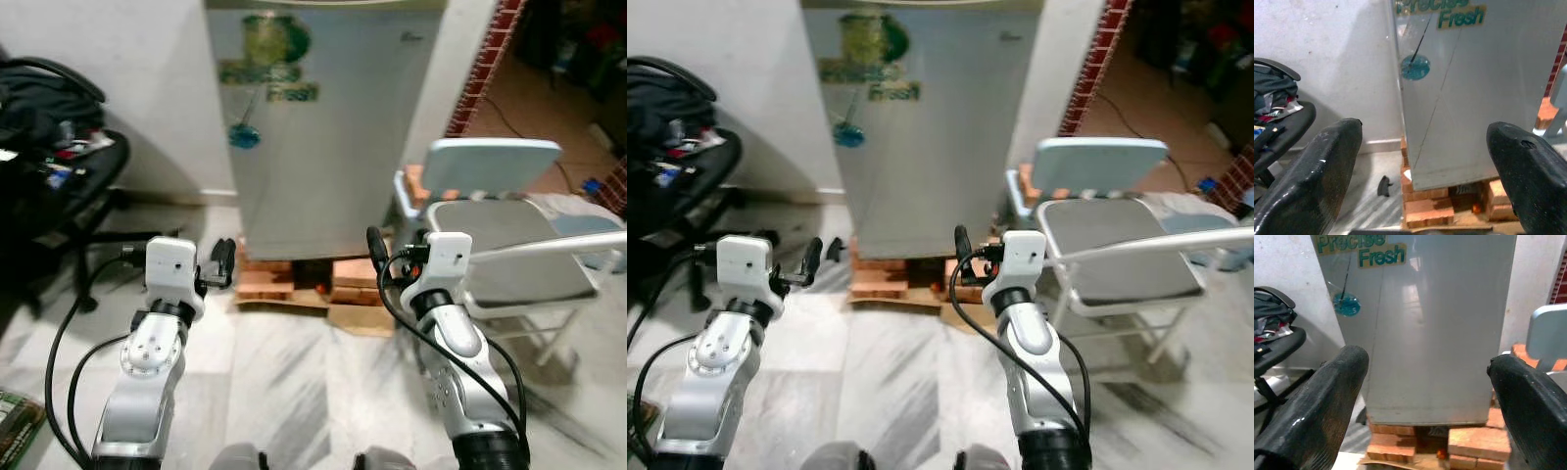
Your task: Restocking fridge
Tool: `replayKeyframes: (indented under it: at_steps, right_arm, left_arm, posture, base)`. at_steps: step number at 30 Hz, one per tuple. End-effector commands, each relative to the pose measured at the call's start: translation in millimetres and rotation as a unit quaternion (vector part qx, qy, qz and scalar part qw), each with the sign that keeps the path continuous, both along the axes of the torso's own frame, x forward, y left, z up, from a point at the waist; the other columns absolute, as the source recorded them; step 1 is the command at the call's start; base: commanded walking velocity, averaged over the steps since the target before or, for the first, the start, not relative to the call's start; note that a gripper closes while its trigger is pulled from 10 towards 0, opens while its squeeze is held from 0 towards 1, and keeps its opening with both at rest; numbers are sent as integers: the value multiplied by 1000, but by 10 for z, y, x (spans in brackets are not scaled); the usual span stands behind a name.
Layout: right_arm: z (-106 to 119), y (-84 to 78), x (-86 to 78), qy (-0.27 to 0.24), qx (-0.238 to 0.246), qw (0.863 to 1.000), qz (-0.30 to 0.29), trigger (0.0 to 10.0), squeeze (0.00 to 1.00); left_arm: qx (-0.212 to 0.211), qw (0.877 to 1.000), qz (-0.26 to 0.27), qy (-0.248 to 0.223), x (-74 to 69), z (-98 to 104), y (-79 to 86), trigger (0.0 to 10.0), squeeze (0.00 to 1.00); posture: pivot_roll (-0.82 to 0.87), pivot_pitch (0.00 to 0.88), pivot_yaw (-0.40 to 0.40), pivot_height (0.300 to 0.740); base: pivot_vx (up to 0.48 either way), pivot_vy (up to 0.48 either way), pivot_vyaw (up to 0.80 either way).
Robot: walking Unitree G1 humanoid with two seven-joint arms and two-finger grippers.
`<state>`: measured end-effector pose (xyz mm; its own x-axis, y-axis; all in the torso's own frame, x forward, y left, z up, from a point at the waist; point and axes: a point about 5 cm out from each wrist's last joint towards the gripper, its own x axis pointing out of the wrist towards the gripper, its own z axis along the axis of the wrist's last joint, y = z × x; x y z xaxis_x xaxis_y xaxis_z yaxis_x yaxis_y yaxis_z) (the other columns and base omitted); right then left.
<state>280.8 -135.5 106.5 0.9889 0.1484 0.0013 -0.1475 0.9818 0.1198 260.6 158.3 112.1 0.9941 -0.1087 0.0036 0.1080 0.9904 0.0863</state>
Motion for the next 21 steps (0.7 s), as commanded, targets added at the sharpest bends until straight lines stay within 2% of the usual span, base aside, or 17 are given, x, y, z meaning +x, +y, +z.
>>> replayKeyframes:
  at_steps: [1, 10, 15, 19, 21]
  right_arm:
    - [-13, -128, -20, 3, -5, 1000, -18, 10000, 0]
    - [-35, -211, -6, 6, -15, 999, -30, 10000, 0]
    - [-101, -182, -61, 12, -10, 999, -30, 10000, 0]
    - [-201, -151, -105, 30, -6, 999, -27, 10000, 0]
    - [-200, -136, -93, 29, -6, 999, -26, 10000, 0]
  left_arm:
    - [-6, 1000, -18, 3, -14, -5, -94, 10000, 0]
    - [-13, 1000, -9, 22, -83, -107, -118, 10000, 0]
    - [-19, 1000, 0, 23, -100, -130, -134, 10000, 0]
    - [-54, 997, 41, 45, -116, -209, -50, 10000, 0]
    - [-61, 996, 40, 49, -109, -215, -53, 10000, 0]
  posture:
    - [70, 47, -7, 740]
    - [62, 41, 3, 740]
    - [58, 46, 5, 740]
    - [71, 39, 4, 740]
    - [70, 40, 6, 740]
  base:
    - [0, 480, -800]
    - [0, 480, -800]
    - [0, 480, -86]
    - [0, 480, 0]
    - [0, 480, -597]
